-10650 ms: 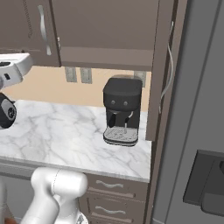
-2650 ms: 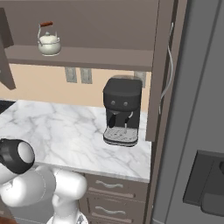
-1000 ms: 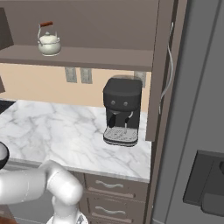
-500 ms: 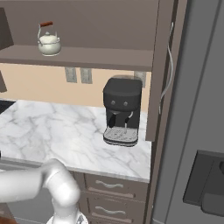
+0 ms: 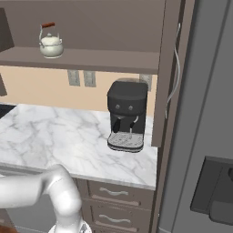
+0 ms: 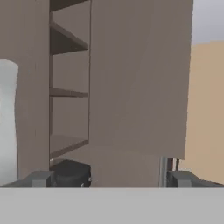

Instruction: Open the cabinet, pick the kettle from the cabinet, and place it in the sink.

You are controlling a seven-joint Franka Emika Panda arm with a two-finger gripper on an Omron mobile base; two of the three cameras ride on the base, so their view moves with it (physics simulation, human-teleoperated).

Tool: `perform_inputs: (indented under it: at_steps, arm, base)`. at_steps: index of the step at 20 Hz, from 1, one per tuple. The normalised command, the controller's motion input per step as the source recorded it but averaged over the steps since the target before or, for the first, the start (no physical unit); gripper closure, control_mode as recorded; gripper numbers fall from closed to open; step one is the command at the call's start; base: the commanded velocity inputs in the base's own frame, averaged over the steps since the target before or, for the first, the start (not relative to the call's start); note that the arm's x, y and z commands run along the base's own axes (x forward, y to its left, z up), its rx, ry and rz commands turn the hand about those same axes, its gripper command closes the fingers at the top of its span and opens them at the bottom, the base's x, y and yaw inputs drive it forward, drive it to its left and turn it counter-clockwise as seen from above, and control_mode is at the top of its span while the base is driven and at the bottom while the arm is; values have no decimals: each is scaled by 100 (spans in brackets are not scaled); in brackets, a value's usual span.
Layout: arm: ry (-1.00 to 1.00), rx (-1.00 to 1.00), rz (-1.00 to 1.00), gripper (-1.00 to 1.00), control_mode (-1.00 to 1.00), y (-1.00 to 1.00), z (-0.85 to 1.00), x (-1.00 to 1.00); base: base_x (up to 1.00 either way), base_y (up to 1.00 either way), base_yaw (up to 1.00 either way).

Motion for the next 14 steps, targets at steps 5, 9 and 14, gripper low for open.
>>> perform_inputs:
  at_steps: [5, 9, 14]
  arm:
    - [0, 14, 0, -100, -100, -16, 8, -91]
    - [0, 8, 1, -100, -100, -33, 11, -72]
    - [0, 23, 6, -100, -100, -57, 17, -20]
  base:
    - [0, 0, 0]
    - [0, 0, 0]
    - [0, 0, 0]
